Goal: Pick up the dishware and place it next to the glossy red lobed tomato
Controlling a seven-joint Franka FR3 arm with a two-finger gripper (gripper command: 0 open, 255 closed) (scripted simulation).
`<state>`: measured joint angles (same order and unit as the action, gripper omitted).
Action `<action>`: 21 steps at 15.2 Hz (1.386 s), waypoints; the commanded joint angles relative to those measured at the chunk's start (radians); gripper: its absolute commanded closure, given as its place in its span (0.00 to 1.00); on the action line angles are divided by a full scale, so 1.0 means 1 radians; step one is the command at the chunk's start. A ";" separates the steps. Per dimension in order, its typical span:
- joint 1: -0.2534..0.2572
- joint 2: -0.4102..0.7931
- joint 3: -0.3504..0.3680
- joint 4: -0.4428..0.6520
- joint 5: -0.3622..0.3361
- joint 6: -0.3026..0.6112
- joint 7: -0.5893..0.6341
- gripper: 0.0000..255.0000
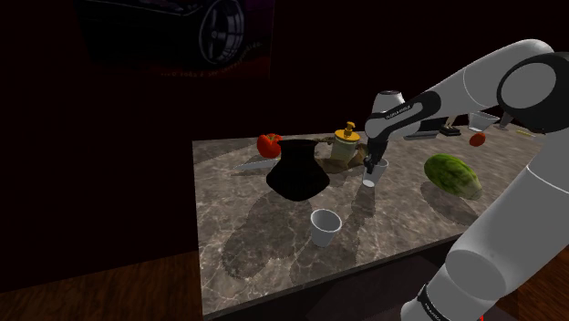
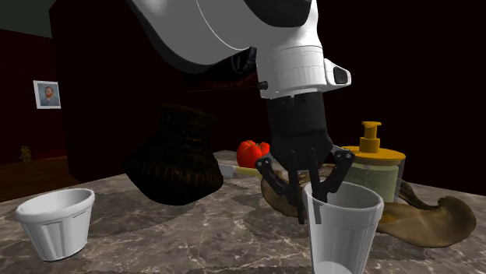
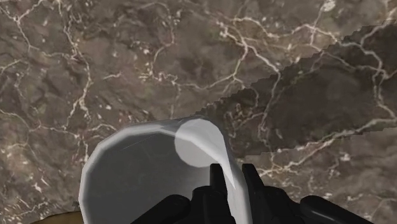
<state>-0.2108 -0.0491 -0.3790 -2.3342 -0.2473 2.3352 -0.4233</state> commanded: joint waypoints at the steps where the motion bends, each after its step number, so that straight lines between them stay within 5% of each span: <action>1: 0.000 0.000 0.000 0.000 0.000 0.000 0.000 1.00; 21: 0.006 -0.111 0.016 0.115 -0.007 -0.222 -0.015 1.00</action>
<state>-0.2056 -0.1563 -0.3642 -2.2318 -0.2559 2.1290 -0.4368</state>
